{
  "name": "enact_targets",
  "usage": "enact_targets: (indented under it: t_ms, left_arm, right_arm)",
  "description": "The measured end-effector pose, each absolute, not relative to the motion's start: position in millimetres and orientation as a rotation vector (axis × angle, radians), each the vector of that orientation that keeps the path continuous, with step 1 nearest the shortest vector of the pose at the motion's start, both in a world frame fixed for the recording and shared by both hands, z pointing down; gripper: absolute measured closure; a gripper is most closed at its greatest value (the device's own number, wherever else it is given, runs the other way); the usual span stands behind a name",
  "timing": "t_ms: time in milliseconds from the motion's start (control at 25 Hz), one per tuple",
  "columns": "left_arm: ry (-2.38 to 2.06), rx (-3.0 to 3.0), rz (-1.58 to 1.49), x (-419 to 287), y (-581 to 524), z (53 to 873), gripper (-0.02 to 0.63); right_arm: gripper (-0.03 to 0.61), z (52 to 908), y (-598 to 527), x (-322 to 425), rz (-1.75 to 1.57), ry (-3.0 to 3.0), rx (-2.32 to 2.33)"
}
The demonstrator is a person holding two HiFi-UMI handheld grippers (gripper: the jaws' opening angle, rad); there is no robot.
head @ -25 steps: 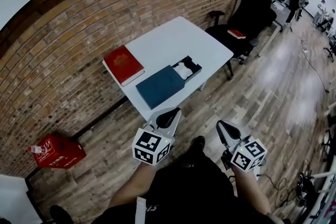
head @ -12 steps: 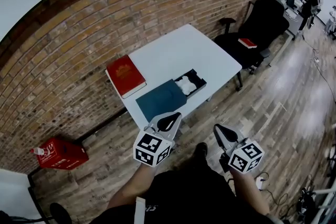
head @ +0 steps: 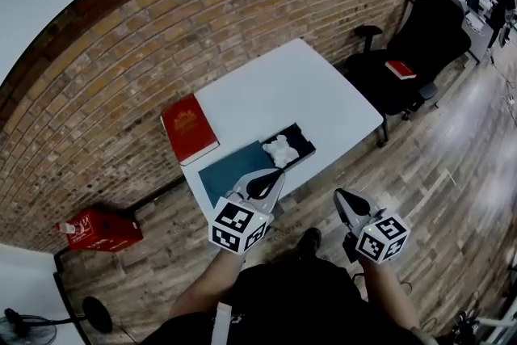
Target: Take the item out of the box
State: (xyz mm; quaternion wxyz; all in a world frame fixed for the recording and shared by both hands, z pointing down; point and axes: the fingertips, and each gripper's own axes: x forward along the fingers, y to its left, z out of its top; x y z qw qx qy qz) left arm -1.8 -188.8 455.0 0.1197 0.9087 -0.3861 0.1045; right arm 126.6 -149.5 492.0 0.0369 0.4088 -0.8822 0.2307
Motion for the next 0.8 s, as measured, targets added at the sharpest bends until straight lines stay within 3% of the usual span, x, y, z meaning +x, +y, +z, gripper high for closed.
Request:
enact_targets:
  t_ms: [480, 800]
  left_arm:
    - [-1.285, 2.546, 0.38, 18.8, -237.3, 466.2, 0.607]
    - [-1.304, 2.548, 0.431, 3.6, -257.5, 479.0, 0.607]
  right_arm:
    - [0.578, 498.0, -212.5, 149.7, 0.753, -2.772, 1.056]
    - [0.578, 496.1, -232.7, 125.8, 0.765, -2.795, 1.002]
